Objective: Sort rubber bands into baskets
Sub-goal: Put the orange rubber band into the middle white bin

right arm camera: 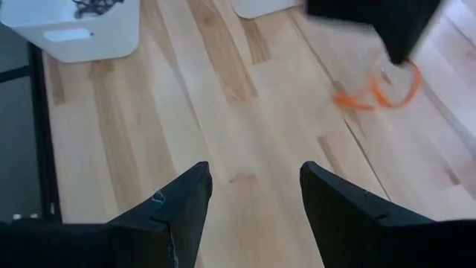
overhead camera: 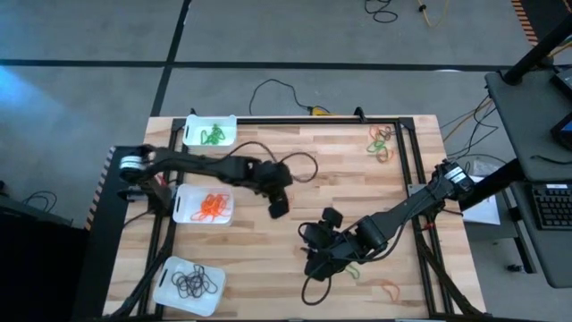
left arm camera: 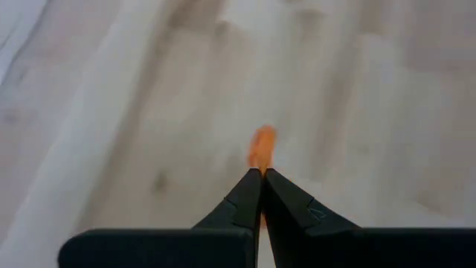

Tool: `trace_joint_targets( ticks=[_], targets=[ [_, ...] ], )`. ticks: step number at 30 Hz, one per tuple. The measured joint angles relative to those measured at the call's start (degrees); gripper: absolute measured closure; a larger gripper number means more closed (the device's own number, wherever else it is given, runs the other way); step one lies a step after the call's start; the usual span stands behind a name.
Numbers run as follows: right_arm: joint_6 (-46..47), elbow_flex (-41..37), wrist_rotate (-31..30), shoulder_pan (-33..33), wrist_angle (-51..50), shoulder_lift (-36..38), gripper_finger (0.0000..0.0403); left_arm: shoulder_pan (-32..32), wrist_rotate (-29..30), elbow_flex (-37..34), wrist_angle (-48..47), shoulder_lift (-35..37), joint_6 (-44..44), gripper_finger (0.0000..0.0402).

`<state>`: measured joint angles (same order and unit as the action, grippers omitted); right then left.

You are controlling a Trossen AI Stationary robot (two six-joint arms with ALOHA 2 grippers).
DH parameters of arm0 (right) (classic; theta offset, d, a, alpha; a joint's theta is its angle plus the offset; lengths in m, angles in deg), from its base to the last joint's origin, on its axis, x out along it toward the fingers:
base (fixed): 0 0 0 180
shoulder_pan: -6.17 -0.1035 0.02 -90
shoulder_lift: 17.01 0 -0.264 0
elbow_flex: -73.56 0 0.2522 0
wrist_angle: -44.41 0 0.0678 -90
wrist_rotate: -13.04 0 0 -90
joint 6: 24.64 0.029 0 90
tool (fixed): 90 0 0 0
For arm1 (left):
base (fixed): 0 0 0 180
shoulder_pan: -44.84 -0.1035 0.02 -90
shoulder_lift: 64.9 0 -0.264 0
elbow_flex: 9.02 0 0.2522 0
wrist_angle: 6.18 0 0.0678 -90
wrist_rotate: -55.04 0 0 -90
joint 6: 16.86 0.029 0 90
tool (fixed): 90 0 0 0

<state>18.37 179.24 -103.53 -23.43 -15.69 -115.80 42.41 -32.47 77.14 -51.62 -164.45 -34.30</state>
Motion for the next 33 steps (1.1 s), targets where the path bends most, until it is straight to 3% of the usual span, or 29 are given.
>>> trace_joint_targets(
  ticks=[6,13,20,27,33],
  targets=[
    [0.5,0.0,0.0,0.0,-2.6,0.0,0.0202,6.9,1.2,-3.5,1.7,5.4,-3.7,0.0402],
    [0.0,0.0,-0.2,0.3,-3.3,0.0,0.0202,7.6,3.0,-8.0,0.9,5.9,-7.3,0.0402],
    [-2.1,0.0,-0.5,1.6,-4.2,0.0,0.0202,8.3,3.0,-4.7,-19.6,17.0,-7.6,0.0402],
    [-4.6,0.0,-0.5,3.6,-4.0,0.0,0.0202,8.3,2.6,-7.8,-48.0,29.4,-17.9,0.0402],
    [-7.1,0.0,-0.5,5.2,-3.7,0.0,0.0202,7.8,1.4,-17.5,-49.3,35.1,-31.3,0.0401]
  ],
)
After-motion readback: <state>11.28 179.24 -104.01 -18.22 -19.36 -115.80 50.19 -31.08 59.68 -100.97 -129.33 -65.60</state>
